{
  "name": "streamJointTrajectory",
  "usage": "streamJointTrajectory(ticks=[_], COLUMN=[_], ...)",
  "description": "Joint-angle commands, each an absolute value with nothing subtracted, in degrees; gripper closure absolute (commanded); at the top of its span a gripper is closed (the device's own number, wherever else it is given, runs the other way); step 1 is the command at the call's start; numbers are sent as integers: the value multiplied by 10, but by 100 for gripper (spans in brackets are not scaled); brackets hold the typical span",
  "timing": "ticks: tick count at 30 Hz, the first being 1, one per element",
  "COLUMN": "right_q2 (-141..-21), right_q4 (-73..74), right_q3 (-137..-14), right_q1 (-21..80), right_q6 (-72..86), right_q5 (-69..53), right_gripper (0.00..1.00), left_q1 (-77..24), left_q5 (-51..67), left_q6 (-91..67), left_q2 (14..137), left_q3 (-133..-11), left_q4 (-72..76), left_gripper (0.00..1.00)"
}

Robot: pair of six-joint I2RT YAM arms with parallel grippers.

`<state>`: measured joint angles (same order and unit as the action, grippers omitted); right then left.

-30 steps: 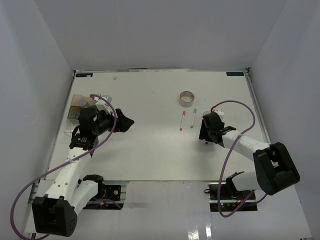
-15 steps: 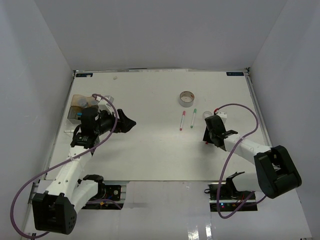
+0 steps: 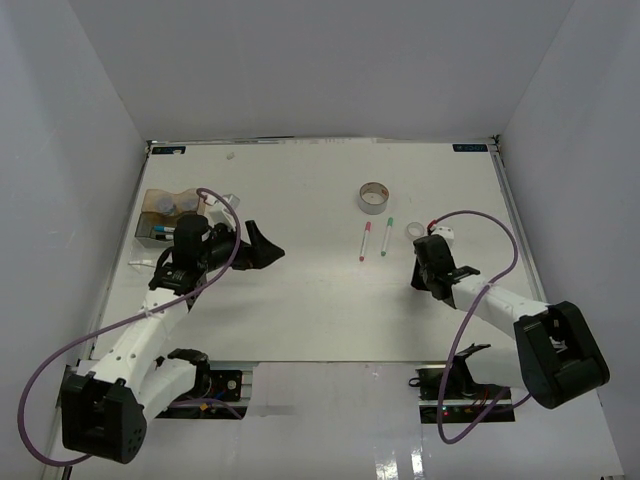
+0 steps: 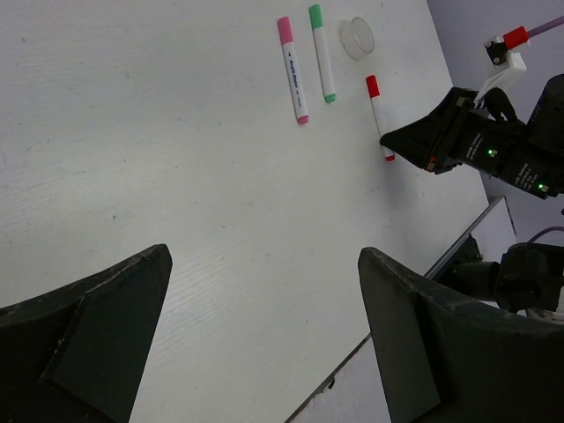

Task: Sort the stationery into containers
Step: Pick up the pen from the center of the board.

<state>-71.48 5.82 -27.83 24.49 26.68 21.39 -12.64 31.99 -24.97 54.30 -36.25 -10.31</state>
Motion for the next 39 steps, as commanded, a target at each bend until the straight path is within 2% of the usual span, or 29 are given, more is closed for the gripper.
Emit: streamJointTrajectory(ticks=[1, 7, 16, 23, 39], right_q2=[-700, -609, -605, -620, -627], right_q4=[58, 35, 7, -36, -96], right_q3=[-265, -273, -353, -387, -376], right_q1=[259, 344, 490, 519, 527], right_q6=[247, 171, 116, 131, 173], right_q5=[178, 127, 68, 57, 30], right_gripper=[92, 92, 88, 87, 85], left_q1=[-146, -194, -311, -374, -417], left_q5=[312, 267, 181, 84, 43], left_q6=[-277, -334, -439, -504, -564], left_q2=[549, 575, 647, 695, 733], left_q3=[-384, -417, -476, -484, -468], left_q4=[-108, -120, -106, -90, -13], left_gripper=[2, 2, 4, 16, 40])
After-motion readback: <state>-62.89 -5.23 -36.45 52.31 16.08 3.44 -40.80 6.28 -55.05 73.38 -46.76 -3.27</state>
